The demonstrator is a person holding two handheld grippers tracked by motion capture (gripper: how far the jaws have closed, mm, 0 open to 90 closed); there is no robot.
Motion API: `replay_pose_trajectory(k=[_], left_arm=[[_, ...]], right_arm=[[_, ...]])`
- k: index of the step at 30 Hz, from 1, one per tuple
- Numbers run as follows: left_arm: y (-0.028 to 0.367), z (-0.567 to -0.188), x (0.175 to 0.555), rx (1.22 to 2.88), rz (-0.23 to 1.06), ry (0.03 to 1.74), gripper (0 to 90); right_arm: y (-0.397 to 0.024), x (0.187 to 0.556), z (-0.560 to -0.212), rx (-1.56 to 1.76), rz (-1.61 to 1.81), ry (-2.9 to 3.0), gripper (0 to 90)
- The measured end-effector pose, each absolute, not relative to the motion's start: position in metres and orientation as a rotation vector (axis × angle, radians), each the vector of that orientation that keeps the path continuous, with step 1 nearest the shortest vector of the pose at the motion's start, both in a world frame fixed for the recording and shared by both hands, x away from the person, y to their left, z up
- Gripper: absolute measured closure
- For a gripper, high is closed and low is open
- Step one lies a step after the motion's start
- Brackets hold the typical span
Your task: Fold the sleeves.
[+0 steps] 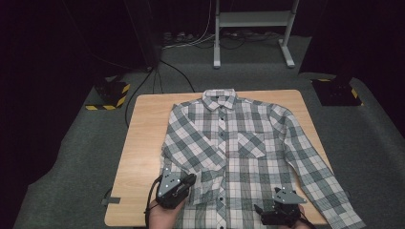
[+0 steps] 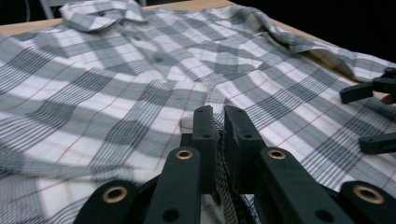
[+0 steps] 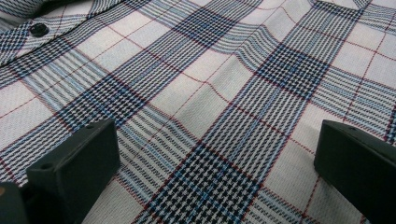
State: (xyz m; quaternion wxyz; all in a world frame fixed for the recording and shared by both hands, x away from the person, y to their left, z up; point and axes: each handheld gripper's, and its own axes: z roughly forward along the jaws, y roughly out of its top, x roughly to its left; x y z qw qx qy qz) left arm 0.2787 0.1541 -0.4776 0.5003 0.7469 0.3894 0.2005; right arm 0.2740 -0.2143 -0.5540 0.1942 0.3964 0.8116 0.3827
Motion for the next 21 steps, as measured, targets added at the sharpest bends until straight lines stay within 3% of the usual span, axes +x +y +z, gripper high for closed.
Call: replay_pose_trajectory(k=[21], left_arm=[[0.093, -0.469, 0.275, 1.822, 0.359, 0.783, 81.9]], right_arm=[[-0.214, 0.274, -0.554, 1.111, 1.073, 2.276, 0.0]])
